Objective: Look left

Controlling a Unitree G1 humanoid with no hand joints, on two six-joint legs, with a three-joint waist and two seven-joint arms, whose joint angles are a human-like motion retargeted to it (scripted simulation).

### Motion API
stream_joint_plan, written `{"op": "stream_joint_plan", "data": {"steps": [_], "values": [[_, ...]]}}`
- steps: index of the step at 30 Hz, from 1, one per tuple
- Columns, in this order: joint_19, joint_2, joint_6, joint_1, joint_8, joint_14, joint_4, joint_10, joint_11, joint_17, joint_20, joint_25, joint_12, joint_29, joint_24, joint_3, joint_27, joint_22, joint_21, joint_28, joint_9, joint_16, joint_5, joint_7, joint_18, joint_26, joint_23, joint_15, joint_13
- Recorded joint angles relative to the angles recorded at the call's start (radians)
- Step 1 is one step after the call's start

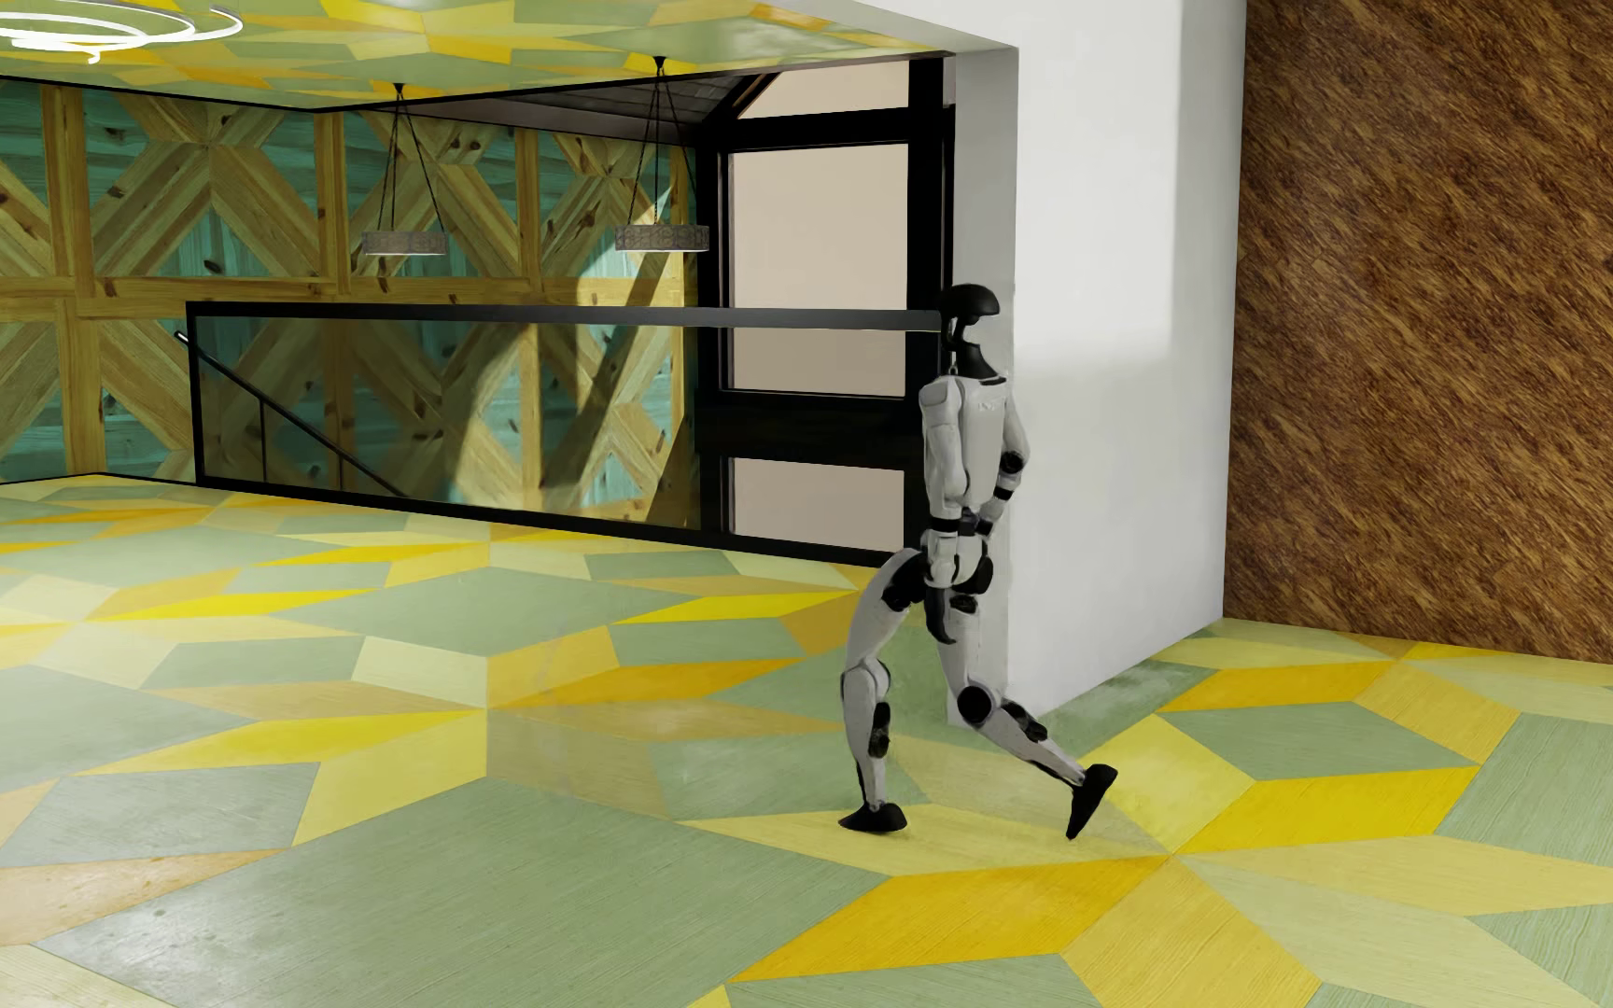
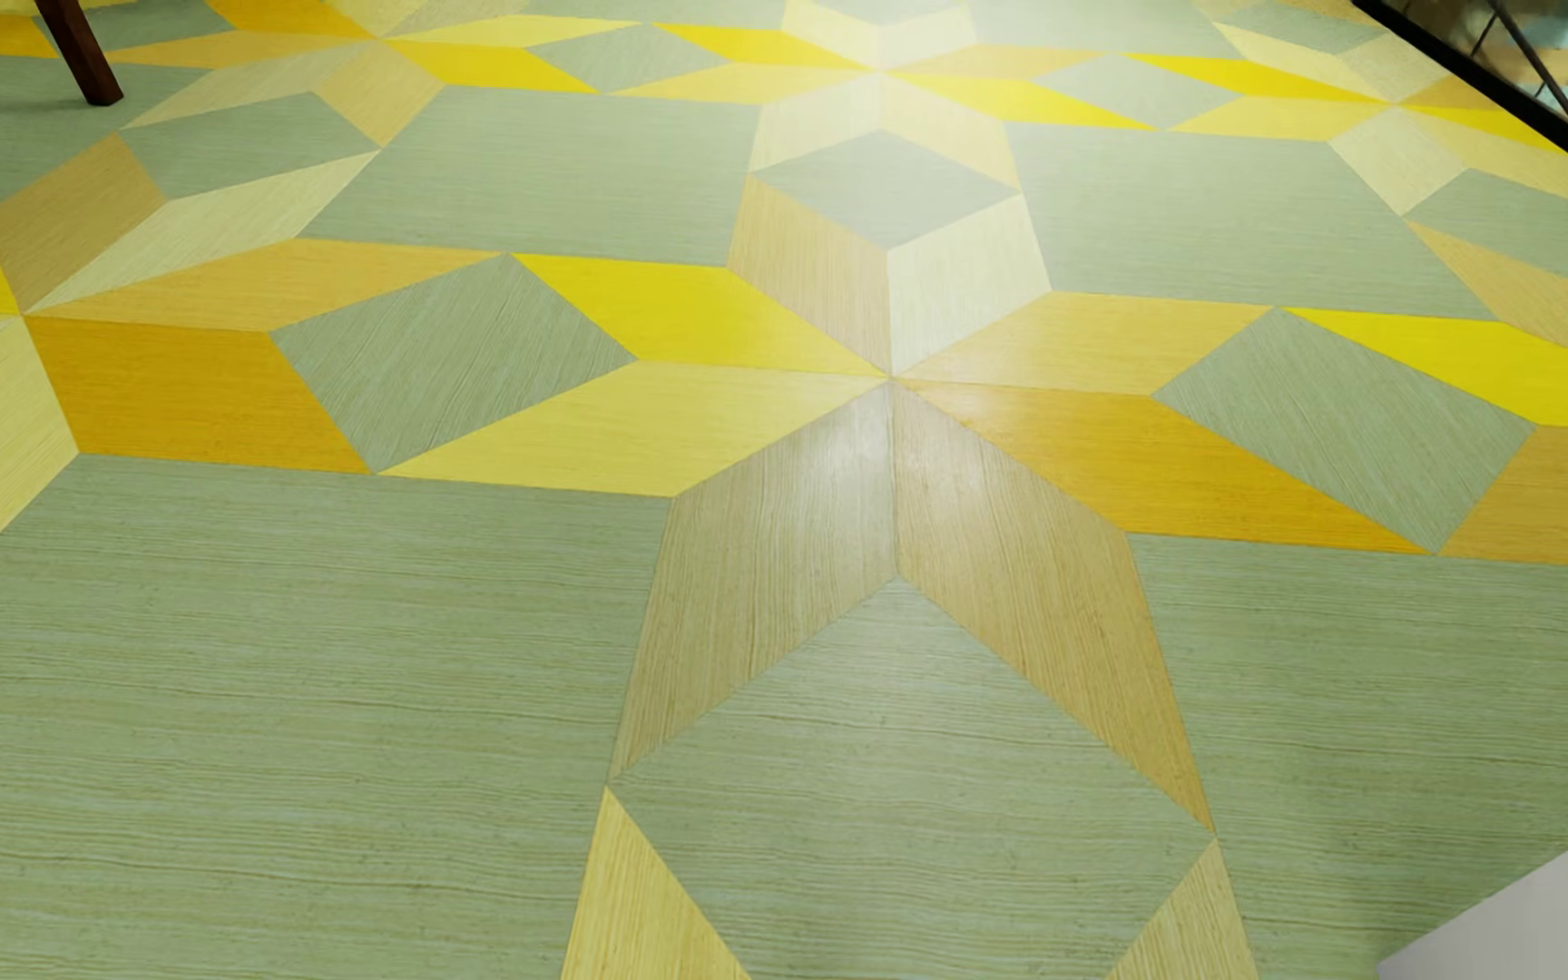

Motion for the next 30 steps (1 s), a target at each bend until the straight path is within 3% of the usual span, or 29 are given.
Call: {"op": "stream_joint_plan", "data": {"steps": [1,2,3,6,7,8,9,10,11,12,14,15,18,21,23,24,25,26,27,29,30], "values": [[0.0,-0.116,-0.007,0.031,0.0,0.026,-0.034,0.037,0.238,0.006,0.016,0.0,-0.007,0.0,0.0,-0.02,0.0,-0.006,0.005,0.0,0.011,0.004,-0.03,0.0,0.0,0.0,0.024,-0.007,0.018],[0.0,-0.223,-0.008,0.114,0.0,0.015,-0.051,0.024,0.36,0.008,0.045,0.0,-0.014,0.0,0.0,-0.018,0.0,-0.033,0.027,0.0,0.045,0.011,-0.048,0.0,0.0,0.0,0.042,-0.126,0.026],[0.0,-0.325,0.02,0.178,0.0,-0.037,-0.043,0.003,0.332,0.009,0.074,0.0,-0.034,0.0,0.0,-0.064,0.0,-0.047,0.051,0.0,0.049,0.007,-0.038,0.0,0.0,0.0,0.073,-0.172,0.029],[0.0,-0.453,0.102,0.357,0.0,-0.229,-0.032,-0.048,-0.217,-0.019,0.109,0.0,-0.097,0.0,0.0,-0.208,0.0,-0.159,0.044,0.0,0.046,0.023,-0.03,0.0,0.0,0.0,0.076,-0.183,0.093],[0.0,-0.455,0.114,0.408,0.0,-0.288,-0.032,-0.064,-0.418,-0.02,0.146,0.0,-0.115,0.0,0.0,-0.22,0.0,-0.195,0.056,0.0,0.041,0.029,-0.035,0.0,0.0,0.0,0.076,0.054,0.117],[0.0,-0.514,0.132,0.411,0.0,-0.357,-0.017,-0.046,-0.477,-0.018,0.181,0.0,-0.133,0.0,0.0,-0.235,0.0,-0.226,0.045,0.0,0.011,0.043,-0.05,0.0,0.0,0.0,0.083,0.357,0.14],[0.0,-0.534,0.126,0.46,0.0,-0.431,-0.016,-0.031,-0.449,-0.017,0.203,0.0,-0.146,0.0,0.0,-0.254,0.0,-0.254,0.053,0.0,0.004,0.061,-0.079,0.0,0.0,0.0,0.086,0.446,0.167],[0.0,-0.507,0.124,0.526,0.0,-0.474,-0.017,0.006,-0.355,-0.015,0.21,0.0,-0.152,0.0,0.0,-0.277,0.0,-0.278,0.039,0.0,0.019,0.073,-0.091,0.0,0.0,0.0,0.08,0.324,0.193],[0.0,-0.489,0.145,0.51,0.0,-0.437,0.0,0.087,-0.319,-0.019,0.227,0.0,-0.157,0.0,0.0,-0.302,0.0,-0.285,0.07,0.0,0.018,0.069,-0.063,0.0,0.0,0.0,0.101,0.166,0.18],[0.0,-0.459,0.165,0.459,0.0,-0.313,0.019,0.204,-0.276,-0.018,0.273,0.0,-0.168,0.0,0.0,-0.33,0.0,-0.259,0.081,0.0,0.024,0.031,-0.065,0.0,0.0,0.0,0.126,0.055,0.156],[0.0,-0.377,0.202,0.353,0.0,-0.034,0.058,0.309,-0.292,-0.055,0.18,0.0,-0.204,0.0,0.0,-0.299,0.0,-0.249,0.088,0.0,0.047,-0.006,-0.098,0.0,0.0,0.0,0.155,-0.044,0.088],[0.0,-0.339,0.207,0.278,0.0,0.001,0.078,0.332,-0.312,-0.061,0.168,0.0,-0.19,0.0,0.0,-0.265,0.0,-0.273,0.045,0.0,0.044,-0.013,-0.127,0.0,0.0,0.0,0.136,-0.071,0.077],[0.0,-0.202,0.18,0.079,0.0,-0.06,0.14,0.277,-0.344,-0.065,0.077,0.0,-0.129,0.0,0.0,-0.178,0.0,-0.22,0.035,0.0,0.024,-0.032,-0.187,0.0,0.0,0.0,0.05,-0.163,0.068],[0.0,-0.036,0.147,-0.06,0.0,-0.11,0.197,0.069,-0.394,-0.051,0.064,0.0,-0.041,0.0,0.0,-0.092,0.0,-0.149,0.028,0.0,0.012,-0.019,-0.167,0.0,0.0,0.0,-0.041,-0.242,0.059],[0.0,0.047,0.136,-0.135,0.0,-0.265,0.221,-0.033,-0.427,-0.058,0.02,0.0,0.007,0.0,0.0,-0.034,0.0,-0.091,0.025,0.0,0.003,0.0,-0.125,0.0,0.0,0.0,-0.08,-0.293,0.026],[0.0,0.068,0.125,-0.165,0.0,-0.275,0.243,-0.044,-0.42,-0.064,-0.013,0.0,0.026,0.0,0.0,0.013,0.0,-0.058,0.054,0.0,0.01,0.01,-0.122,0.0,0.0,0.0,-0.095,-0.32,-0.007],[0.0,0.086,0.109,-0.217,0.0,-0.114,0.257,-0.007,-0.403,-0.075,0.002,0.0,0.055,0.0,0.0,0.057,0.0,-0.042,0.059,0.0,0.017,0.015,-0.134,0.0,0.0,0.0,-0.116,-0.329,-0.036],[0.0,0.131,0.086,-0.262,0.0,0.025,0.251,0.088,-0.401,-0.079,-0.034,0.0,0.062,0.0,0.0,0.092,0.0,-0.005,0.066,0.0,0.036,0.021,-0.148,0.0,0.0,0.0,-0.114,-0.298,-0.055],[0.0,0.16,0.064,-0.285,0.0,0.065,0.226,0.154,-0.392,-0.079,-0.063,0.0,0.053,0.0,0.0,0.11,0.0,0.039,0.041,0.0,0.042,0.018,-0.162,0.0,0.0,0.0,-0.113,-0.226,-0.053],[0.0,0.066,0.043,-0.225,0.0,-0.051,0.169,0.19,-0.234,-0.074,-0.082,0.0,0.064,0.0,0.0,0.116,0.0,0.056,0.038,0.0,0.01,0.013,-0.182,0.0,0.0,0.0,-0.072,-0.012,-0.018],[0.0,-0.023,0.039,-0.181,0.0,-0.119,0.138,0.192,-0.095,-0.069,-0.048,0.0,0.078,0.0,0.0,0.061,0.0,0.026,0.047,0.0,0.001,0.012,-0.158,0.0,0.0,0.0,-0.045,0.002,-0.012]]}}
